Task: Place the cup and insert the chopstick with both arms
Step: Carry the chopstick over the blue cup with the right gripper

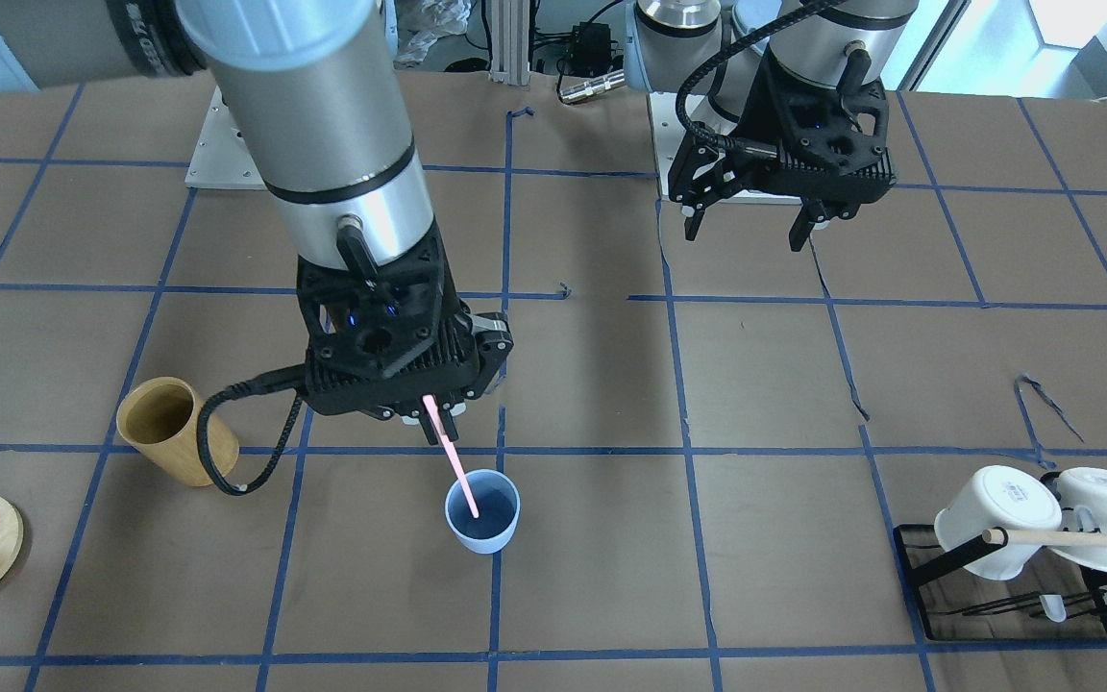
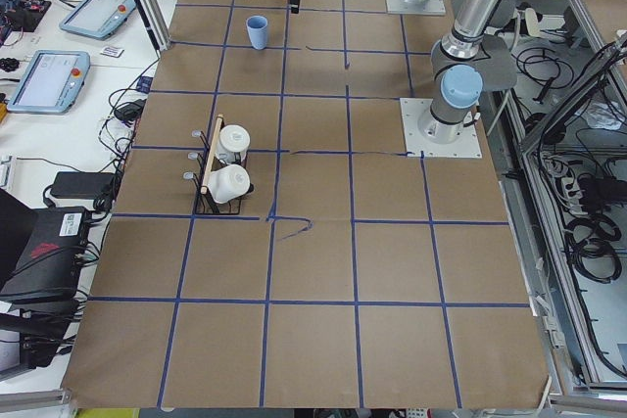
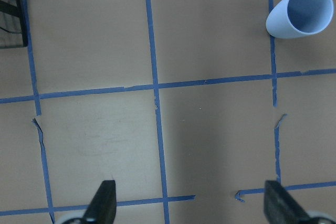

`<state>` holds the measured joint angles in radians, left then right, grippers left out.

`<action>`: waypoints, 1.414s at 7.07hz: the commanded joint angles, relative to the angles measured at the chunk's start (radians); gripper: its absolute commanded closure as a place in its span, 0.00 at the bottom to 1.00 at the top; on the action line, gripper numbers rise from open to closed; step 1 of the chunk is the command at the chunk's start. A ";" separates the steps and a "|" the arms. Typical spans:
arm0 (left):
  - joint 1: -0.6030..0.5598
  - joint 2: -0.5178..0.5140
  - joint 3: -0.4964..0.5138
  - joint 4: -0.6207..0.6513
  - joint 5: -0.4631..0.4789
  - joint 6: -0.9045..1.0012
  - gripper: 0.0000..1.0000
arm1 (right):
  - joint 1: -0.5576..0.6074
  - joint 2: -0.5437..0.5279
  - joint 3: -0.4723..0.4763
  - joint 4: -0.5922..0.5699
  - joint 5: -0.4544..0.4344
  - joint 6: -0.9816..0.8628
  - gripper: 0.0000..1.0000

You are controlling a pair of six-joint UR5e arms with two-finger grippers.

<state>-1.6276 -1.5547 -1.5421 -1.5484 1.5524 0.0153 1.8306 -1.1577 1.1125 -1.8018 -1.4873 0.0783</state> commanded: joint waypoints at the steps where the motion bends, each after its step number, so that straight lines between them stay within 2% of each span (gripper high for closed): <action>1: 0.000 0.001 -0.001 0.001 0.000 0.000 0.00 | 0.015 0.020 0.051 -0.027 -0.002 0.021 1.00; 4: 0.000 0.002 -0.004 0.002 0.000 0.000 0.00 | 0.015 0.024 0.111 -0.033 -0.002 0.026 1.00; 6: 0.000 0.004 -0.004 0.004 0.000 0.000 0.00 | 0.015 0.026 0.193 -0.124 -0.020 0.026 1.00; 7: 0.000 0.004 -0.004 0.004 0.000 0.000 0.00 | 0.015 0.021 0.197 -0.132 -0.018 0.026 0.90; 8: 0.000 0.005 -0.004 0.004 0.002 0.000 0.00 | 0.013 0.018 0.198 -0.139 -0.027 0.023 0.65; 9: 0.000 0.004 -0.006 0.005 0.000 0.000 0.00 | 0.009 0.016 0.188 -0.136 -0.039 0.023 0.52; 10: 0.000 0.004 -0.006 0.007 0.000 0.000 0.00 | 0.000 0.001 0.175 -0.134 -0.033 0.026 0.31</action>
<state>-1.6275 -1.5503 -1.5472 -1.5433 1.5528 0.0153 1.8392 -1.1432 1.3005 -1.9362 -1.5196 0.1022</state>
